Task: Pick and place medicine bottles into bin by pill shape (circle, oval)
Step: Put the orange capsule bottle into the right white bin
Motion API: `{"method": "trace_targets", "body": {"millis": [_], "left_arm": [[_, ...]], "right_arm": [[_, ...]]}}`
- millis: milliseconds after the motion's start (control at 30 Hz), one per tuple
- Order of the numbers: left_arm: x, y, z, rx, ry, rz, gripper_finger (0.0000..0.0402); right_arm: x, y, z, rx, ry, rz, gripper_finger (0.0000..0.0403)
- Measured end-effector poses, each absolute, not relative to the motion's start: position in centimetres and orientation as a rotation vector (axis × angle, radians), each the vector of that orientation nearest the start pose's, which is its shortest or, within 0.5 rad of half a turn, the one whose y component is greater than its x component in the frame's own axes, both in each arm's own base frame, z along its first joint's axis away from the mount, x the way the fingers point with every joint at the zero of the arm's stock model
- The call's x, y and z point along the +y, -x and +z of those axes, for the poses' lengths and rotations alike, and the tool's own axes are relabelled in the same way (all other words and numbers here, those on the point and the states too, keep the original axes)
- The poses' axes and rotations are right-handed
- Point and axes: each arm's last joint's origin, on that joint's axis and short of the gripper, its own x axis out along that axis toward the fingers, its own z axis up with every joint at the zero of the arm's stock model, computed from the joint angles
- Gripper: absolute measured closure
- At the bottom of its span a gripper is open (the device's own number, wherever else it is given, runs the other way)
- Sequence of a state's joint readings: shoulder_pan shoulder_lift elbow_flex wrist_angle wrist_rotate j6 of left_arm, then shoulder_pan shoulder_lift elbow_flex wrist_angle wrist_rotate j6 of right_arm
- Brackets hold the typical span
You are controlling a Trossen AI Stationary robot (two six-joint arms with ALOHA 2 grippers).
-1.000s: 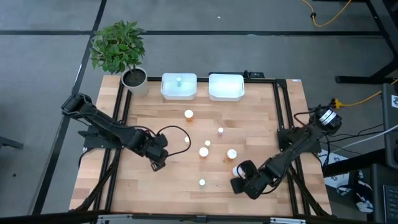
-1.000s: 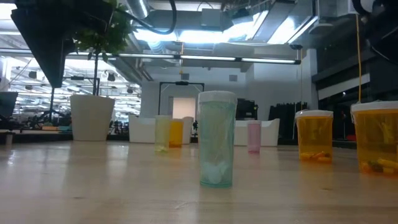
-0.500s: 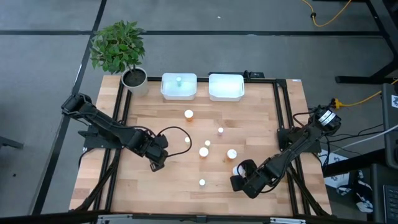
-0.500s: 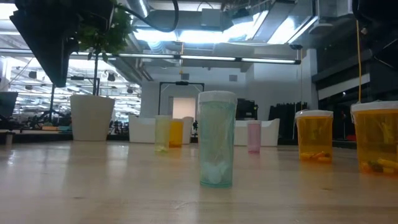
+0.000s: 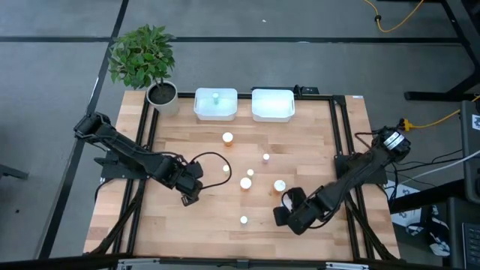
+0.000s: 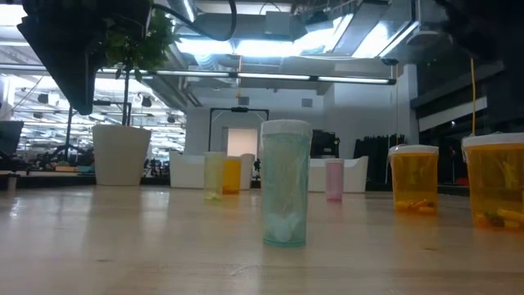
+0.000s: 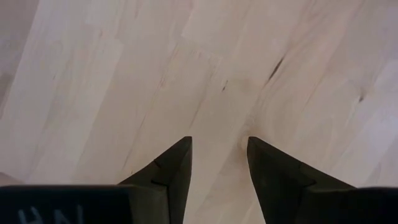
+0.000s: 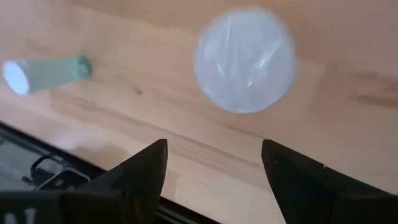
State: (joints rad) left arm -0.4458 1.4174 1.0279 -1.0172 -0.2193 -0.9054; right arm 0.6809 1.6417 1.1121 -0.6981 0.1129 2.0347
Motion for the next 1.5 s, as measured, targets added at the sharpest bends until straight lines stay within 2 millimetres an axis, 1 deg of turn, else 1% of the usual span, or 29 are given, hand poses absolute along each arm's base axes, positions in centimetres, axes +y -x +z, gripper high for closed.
{"method": "trace_targets", "body": {"millis": [167, 267, 333, 600, 733, 800, 967, 1100, 1200, 1300, 1400, 1500], "left_arm": [[-10.0, -22.4, 23.2, 1.272, 0.307, 0.411, 0.0254], [-10.0, -22.4, 23.2, 1.272, 0.307, 0.411, 0.0254], [-10.0, -22.4, 23.2, 1.272, 0.307, 0.411, 0.0254], [-10.0, -22.4, 23.2, 1.267, 0.284, 0.399, 0.0253], [-10.0, -22.4, 23.2, 1.267, 0.283, 0.398, 0.0253], [-10.0, -22.4, 23.2, 1.267, 0.284, 0.398, 0.0252], [-10.0, -22.4, 23.2, 1.267, 0.284, 0.398, 0.0253], [-10.0, -22.4, 23.2, 1.267, 0.284, 0.398, 0.0252], [-10.0, -22.4, 23.2, 1.267, 0.283, 0.398, 0.0254], [-10.0, -22.4, 23.2, 1.267, 0.283, 0.397, 0.0254], [-10.0, -22.4, 23.2, 1.267, 0.284, 0.397, 0.0255], [-10.0, -22.4, 23.2, 1.267, 0.284, 0.397, 0.0255]], "right_arm": [[18.5, -25.2, 24.7, 1.108, -1.171, -0.846, 0.014], [18.1, -25.2, 25.8, 1.109, -1.145, -0.872, 0.014], [18.1, -25.5, 26.0, 1.108, -1.138, -0.844, 0.014], [18.1, -25.6, 26.0, 1.127, -1.074, -0.783, 0.014], [17.9, -25.6, 26.0, 1.087, -1.071, -0.808, 0.0139], [17.9, -25.6, 26.0, 1.085, -1.069, -0.816, 0.0133], [17.8, -25.6, 26.0, 1.056, -1.054, -0.825, 0.0104], [17.9, -25.7, 26.0, 1.05, -1.061, -0.825, 0.0097], [18.1, -26.0, 25.5, 1.04, -1.087, -0.836, 0.0097], [18.5, -26.7, 24.6, 1.055, -1.081, -0.833, 0.0097], [18.5, -27.2, 23.3, 1.125, -1.057, -0.867, 0.0097], [18.2, -27.6, 22.7, 1.152, -1.061, -0.893, 0.0097]]}}
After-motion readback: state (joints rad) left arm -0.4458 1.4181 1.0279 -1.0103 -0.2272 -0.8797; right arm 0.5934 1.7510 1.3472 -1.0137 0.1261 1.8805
